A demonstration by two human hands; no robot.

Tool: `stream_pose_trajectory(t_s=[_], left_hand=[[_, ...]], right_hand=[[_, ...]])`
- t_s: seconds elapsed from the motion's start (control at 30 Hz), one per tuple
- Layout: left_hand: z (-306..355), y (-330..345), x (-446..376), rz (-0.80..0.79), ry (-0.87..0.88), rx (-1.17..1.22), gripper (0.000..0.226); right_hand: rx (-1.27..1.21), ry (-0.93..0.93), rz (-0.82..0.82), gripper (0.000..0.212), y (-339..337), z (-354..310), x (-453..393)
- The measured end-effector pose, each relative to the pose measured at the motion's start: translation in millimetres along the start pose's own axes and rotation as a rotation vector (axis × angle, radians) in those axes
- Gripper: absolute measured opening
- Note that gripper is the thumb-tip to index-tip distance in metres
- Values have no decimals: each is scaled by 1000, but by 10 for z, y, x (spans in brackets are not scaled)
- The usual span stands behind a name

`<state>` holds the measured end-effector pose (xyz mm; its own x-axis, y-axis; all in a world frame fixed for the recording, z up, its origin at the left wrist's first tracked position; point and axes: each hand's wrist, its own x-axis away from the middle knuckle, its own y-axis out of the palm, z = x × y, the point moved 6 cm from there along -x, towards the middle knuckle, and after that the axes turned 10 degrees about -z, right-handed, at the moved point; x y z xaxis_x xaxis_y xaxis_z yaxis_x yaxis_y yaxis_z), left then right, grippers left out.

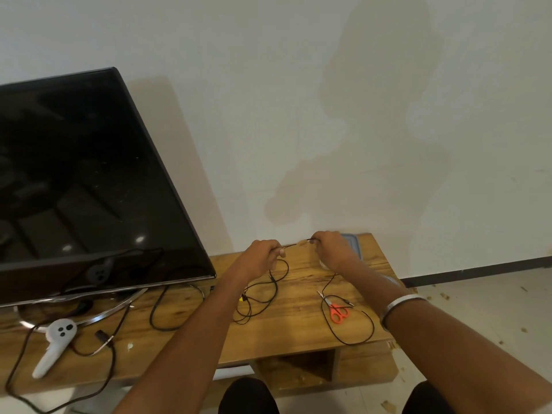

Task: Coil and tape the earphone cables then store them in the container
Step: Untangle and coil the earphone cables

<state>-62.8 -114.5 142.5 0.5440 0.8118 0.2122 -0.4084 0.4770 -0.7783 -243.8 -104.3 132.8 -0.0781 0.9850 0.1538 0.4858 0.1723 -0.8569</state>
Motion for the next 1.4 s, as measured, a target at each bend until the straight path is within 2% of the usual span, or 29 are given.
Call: stream_pose_trajectory(t_s=[0.13,0.23,0.33,0.53,0.67,0.77,0.93,1.03,1.2,1.4], left_hand=[[29,21,-39,3,-2,-19,29],[127,38,-56,-4,3,-48,26],[171,41,-46,-7,6,-85,24],[125,28,-2,3,4,-54,28],[76,17,60,14,-4,-54,29],[77,19,68,10,0,-53,29],[123,60,11,-7,21,-49,29],[176,73,-8,-13,25,-53,26],[113,39,15,-13,4,-56,28],[-80,46,90,-47,-32,-6,29]], right_hand=[[-93,-146,-145,45,93,-236,62],[-78,-272,-219,33,193,-492,116],[-39,-219,-217,23,210,-527,83],[121,-203,-189,27,154,-473,56],[72,-109,-94,29,80,-205,15],[71,-78,-85,28,86,-104,6],[51,-163,-112,34,174,-251,45],[116,-222,-158,26,243,-422,76],[183,-169,-144,29,225,-433,34],[79,-65,-66,37,91,-124,2]])
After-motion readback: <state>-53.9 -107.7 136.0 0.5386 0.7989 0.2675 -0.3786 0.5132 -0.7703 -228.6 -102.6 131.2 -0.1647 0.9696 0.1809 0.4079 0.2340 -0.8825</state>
